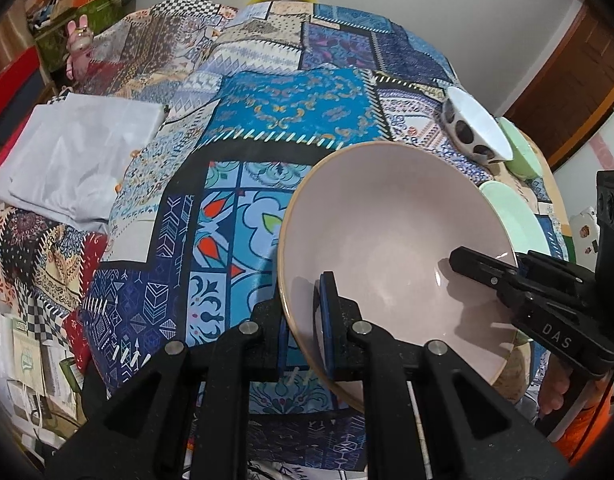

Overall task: Organize plates and bowls
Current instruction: 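Lift the pink bowl with both grippers and carry it toward the plate stack, then lower the pink bowl beside the plate stack and open both grippers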

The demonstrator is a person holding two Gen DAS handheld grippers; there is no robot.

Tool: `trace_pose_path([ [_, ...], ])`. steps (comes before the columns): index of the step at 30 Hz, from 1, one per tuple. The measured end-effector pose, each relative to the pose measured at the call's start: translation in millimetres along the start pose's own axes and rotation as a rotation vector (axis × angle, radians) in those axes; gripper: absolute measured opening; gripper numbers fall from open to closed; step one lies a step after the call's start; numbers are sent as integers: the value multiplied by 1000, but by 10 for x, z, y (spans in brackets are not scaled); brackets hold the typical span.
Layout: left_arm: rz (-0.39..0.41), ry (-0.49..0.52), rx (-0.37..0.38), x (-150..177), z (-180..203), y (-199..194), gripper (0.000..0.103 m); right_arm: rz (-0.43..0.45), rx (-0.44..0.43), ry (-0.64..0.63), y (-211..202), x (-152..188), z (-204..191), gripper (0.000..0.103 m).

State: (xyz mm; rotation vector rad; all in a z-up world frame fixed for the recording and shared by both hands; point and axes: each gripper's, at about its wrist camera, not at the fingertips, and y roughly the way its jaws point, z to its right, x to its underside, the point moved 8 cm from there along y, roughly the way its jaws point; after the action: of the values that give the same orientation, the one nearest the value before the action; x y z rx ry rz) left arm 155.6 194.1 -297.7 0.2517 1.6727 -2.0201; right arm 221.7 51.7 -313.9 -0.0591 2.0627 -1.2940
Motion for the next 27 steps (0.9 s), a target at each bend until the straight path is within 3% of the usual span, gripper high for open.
trace_pose_path([
  [16,-24,11,-26,82,-57,206,14,-67,-19,13,189,93,18,16],
  [22,7,64,-84,59,-38,111,14,-23,-7,-7,31,31,50,18],
  [27,43,74,-102,-5,-34,-68,24,17,21,-13,-157,-3,129,20],
])
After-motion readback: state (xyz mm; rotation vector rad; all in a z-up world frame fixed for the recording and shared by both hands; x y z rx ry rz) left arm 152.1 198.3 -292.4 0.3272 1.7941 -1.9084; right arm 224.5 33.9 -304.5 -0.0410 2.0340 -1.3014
